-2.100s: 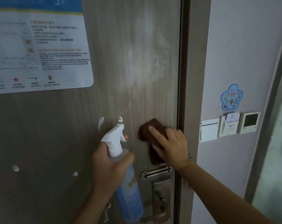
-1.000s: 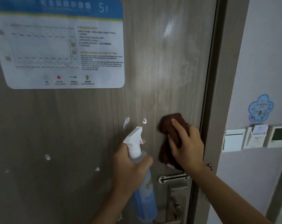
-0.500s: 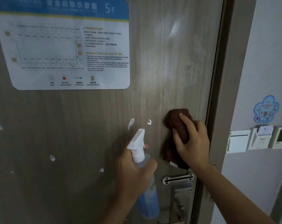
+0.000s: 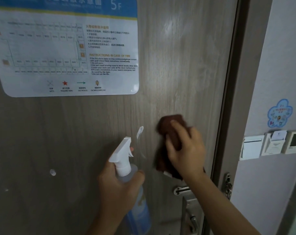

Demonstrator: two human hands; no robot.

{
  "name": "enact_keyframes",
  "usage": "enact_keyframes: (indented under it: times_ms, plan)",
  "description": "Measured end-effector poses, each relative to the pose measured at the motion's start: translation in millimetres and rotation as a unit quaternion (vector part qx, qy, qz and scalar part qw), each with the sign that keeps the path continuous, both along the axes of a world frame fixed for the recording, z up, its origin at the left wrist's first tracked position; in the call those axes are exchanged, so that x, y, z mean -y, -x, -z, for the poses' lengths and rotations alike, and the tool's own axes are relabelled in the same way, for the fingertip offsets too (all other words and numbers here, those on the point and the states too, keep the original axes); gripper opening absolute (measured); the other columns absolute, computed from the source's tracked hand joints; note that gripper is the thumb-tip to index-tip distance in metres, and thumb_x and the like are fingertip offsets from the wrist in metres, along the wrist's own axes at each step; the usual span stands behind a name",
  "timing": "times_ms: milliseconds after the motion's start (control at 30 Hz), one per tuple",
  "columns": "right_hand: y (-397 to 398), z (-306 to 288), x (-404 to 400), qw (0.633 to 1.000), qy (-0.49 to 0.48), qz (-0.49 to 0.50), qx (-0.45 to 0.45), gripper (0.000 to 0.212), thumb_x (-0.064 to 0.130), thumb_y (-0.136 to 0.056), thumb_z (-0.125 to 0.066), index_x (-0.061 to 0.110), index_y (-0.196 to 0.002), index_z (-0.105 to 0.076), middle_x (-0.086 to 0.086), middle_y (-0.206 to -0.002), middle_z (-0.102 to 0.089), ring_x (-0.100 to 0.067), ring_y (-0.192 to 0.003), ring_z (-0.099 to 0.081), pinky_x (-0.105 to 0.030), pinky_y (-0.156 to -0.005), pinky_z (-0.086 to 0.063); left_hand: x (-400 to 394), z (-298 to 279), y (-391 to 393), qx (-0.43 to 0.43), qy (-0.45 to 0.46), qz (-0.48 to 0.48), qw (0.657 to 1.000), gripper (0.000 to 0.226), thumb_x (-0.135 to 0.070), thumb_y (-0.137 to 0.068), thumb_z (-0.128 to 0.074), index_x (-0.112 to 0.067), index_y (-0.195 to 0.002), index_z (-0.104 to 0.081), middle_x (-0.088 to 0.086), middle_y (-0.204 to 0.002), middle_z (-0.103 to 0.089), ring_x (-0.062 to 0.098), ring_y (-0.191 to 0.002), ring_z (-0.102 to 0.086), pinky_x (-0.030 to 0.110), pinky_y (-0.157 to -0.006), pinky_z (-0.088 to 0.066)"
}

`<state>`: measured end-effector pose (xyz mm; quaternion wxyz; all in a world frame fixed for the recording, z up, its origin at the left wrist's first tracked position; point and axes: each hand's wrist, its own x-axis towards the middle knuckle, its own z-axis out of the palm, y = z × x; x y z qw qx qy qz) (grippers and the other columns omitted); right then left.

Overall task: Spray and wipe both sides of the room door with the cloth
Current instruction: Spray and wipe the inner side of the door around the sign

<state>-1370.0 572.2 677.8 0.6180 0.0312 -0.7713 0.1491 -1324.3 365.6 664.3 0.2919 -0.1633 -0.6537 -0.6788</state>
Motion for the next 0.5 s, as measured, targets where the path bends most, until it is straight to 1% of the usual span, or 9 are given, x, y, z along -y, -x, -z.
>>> enact_keyframes:
  times_ms: [67,100,200,233,267,333,367,400,500]
  plan:
    - [1.3,-10.4,-1.4,0.998,0.063,0.005,-0.004,0.049,0.035,-0.09,-0.063,0.019,-0.136,-0.062,-0.01,-0.101,-0.057,-0.021,-0.081,-0.054,-0.03,-0.063,-0.046,3.1,1.4,0.8,0.002,0.004,0.004,1.0,0.026,-0.013,-0.06,-0.075,-0.014,-0.083,-0.064,0.005,-0.071,-0.068,0.012,-0.057,-0.065,0.02,-0.05,-0.053]
    - [1.9,-9.9,3.1,0.999,0.048,0.003,-0.001,0.049,0.034,-0.09,-0.063,0.02,-0.137,-0.061,-0.011,-0.102,-0.057,-0.022,-0.081,-0.054,-0.03,-0.062,-0.046,3.4,2.7,2.0,0.006,0.005,0.005,1.0,0.026,-0.013,-0.06,-0.076,-0.013,-0.083,-0.064,0.006,-0.07,-0.068,0.013,-0.057,-0.064,0.022,-0.05,-0.053]
    - [-0.8,4.4,9.1,0.99,-0.136,-0.015,0.024,0.051,0.033,-0.087,-0.064,0.022,-0.137,-0.059,-0.013,-0.102,-0.059,-0.028,-0.083,-0.057,-0.035,-0.056,-0.052,2.5,6.2,5.2,0.019,-0.001,0.007,1.0,0.028,-0.015,-0.059,-0.076,-0.012,-0.084,-0.065,0.002,-0.07,-0.069,0.012,-0.058,-0.066,0.024,-0.053,-0.054]
    - [-1.5,3.7,2.4,0.987,-0.158,-0.014,0.03,0.05,0.033,-0.087,-0.065,0.023,-0.136,-0.06,-0.013,-0.103,-0.059,-0.028,-0.084,-0.057,-0.036,-0.055,-0.053,2.1,7.2,5.7,0.018,-0.001,0.011,1.0,0.029,-0.016,-0.059,-0.076,-0.012,-0.086,-0.065,0.0,-0.071,-0.069,0.012,-0.06,-0.066,0.023,-0.054,-0.054]
    - [-2.4,0.0,-5.4,0.99,-0.134,-0.011,0.032,0.05,0.034,-0.087,-0.065,0.024,-0.135,-0.06,-0.012,-0.104,-0.06,-0.028,-0.085,-0.058,-0.037,-0.057,-0.053,1.2,8.0,5.6,0.016,0.0,0.013,1.0,0.03,-0.016,-0.059,-0.077,-0.012,-0.087,-0.065,-0.001,-0.072,-0.069,0.012,-0.061,-0.067,0.021,-0.055,-0.054]
    - [-3.3,-9.3,-15.4,1.0,-0.003,-0.01,0.018,0.049,0.034,-0.088,-0.064,0.024,-0.135,-0.061,-0.01,-0.104,-0.059,-0.025,-0.083,-0.058,-0.034,-0.061,-0.052,-0.1,7.8,4.7,0.015,-0.001,0.014,1.0,0.032,-0.017,-0.059,-0.077,-0.012,-0.088,-0.066,-0.002,-0.075,-0.07,0.012,-0.065,-0.069,0.02,-0.057,-0.054]
    - [-3.2,-9.5,-13.5,0.999,0.037,-0.011,0.015,0.049,0.034,-0.089,-0.063,0.021,-0.136,-0.062,-0.01,-0.104,-0.059,-0.024,-0.081,-0.058,-0.032,-0.062,-0.05,-1.1,7.4,4.8,0.016,-0.003,0.017,1.0,0.032,-0.017,-0.059,-0.077,-0.012,-0.089,-0.066,-0.001,-0.077,-0.071,0.011,-0.065,-0.068,0.019,-0.057,-0.054]
    - [-3.0,-6.2,-7.3,1.0,0.023,-0.009,0.018,0.049,0.034,-0.089,-0.062,0.019,-0.136,-0.063,-0.01,-0.104,-0.059,-0.024,-0.081,-0.058,-0.031,-0.061,-0.049,-2.4,7.2,5.3,0.015,-0.003,0.021,1.0,0.033,-0.017,-0.059,-0.077,-0.012,-0.089,-0.067,-0.001,-0.078,-0.071,0.01,-0.064,-0.067,0.019,-0.057,-0.054]
    - [-2.6,5.1,-2.3,0.991,-0.124,-0.03,0.037,0.051,0.033,-0.086,-0.064,0.022,-0.136,-0.063,-0.011,-0.105,-0.06,-0.029,-0.084,-0.059,-0.036,-0.057,-0.054,-5.8,5.9,5.9,0.019,0.003,0.019,1.0,0.03,-0.015,-0.059,-0.076,-0.013,-0.087,-0.067,-0.002,-0.073,-0.07,0.007,-0.061,-0.064,0.022,-0.056,-0.053]
